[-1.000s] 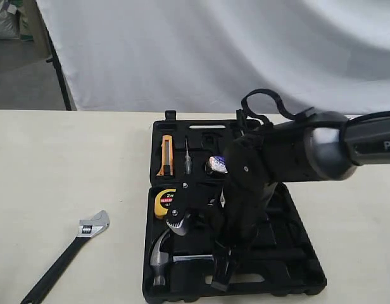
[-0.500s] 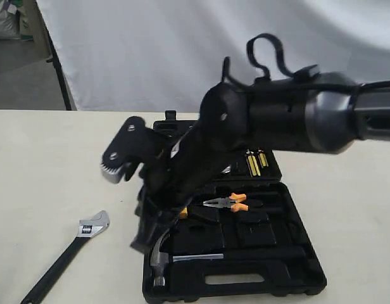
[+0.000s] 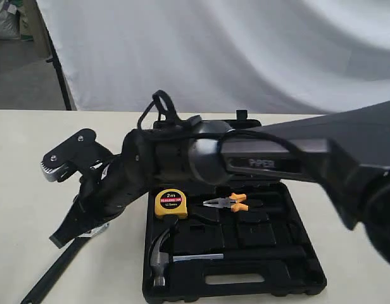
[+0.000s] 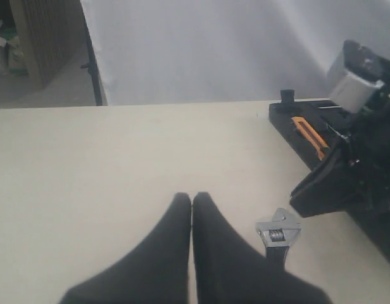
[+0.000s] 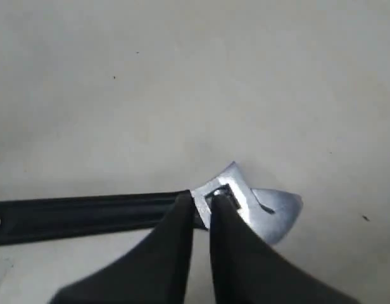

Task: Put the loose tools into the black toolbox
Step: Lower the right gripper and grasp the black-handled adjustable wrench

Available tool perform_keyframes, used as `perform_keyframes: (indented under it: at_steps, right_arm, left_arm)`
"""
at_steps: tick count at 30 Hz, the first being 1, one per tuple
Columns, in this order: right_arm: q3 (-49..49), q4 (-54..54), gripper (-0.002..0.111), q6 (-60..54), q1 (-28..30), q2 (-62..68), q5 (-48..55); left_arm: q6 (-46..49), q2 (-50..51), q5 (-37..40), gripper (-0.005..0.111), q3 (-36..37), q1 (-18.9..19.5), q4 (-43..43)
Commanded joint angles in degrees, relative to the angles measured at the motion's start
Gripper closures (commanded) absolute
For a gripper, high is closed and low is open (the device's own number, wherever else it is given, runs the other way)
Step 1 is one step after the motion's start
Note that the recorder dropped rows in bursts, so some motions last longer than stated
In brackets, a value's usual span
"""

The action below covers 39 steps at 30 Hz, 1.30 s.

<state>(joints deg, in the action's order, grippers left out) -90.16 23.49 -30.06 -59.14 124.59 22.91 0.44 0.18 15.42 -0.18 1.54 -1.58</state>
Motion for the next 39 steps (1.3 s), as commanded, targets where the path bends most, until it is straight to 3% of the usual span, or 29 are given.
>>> perform_keyframes:
  at_steps: [1, 5, 8, 13, 24, 27, 35, 39]
  right_arm:
    - [-6.7, -1.3, 0.066, 3.5, -0.9, 4.5, 5.2]
    - [-12.0, -6.7, 0.036, 3.5, -1.9, 6.9, 11.2]
    - [-14.9, -9.2, 0.027, 5.1, -3.0, 8.9, 12.1]
    - [-19.3, -12.6, 0.027, 6.1, -5.1, 13.6, 16.1]
    - [-20.5, -34.1, 0.027, 6.1, -7.9, 11.5, 45.7]
    - [-20.5, -37.7, 0.027, 6.5, -7.5, 9.0, 47.0]
    - [-20.4, -34.0, 0.027, 13.5, -6.8, 1.7, 45.1]
    - [-19.0, -24.0, 0.027, 16.0, -6.6, 0.9, 45.9]
  left_arm:
    - [-0.4, -0.2, 0.1, 0.106, 0.2, 0.2, -0.2]
    - [-0.4, -0.2, 0.1, 0.106, 0.2, 0.2, -0.2]
    - [-0.4, -0.2, 0.1, 0.106, 0.2, 0.2, -0.2]
    - [-0.4, -0.2, 0.1, 0.106, 0.2, 0.2, -0.2]
    - [-0.4, -0.2, 0.1, 0.106, 0.2, 0.2, -0.2]
    - [-0.4, -0.2, 0.1, 0.106, 0.2, 0.2, -0.2]
    - [-0.4, -0.2, 0.1, 0.106, 0.2, 0.2, -0.2]
    - [-0.4, -0.2, 0.1, 0.106, 0.2, 0.2, -0.2]
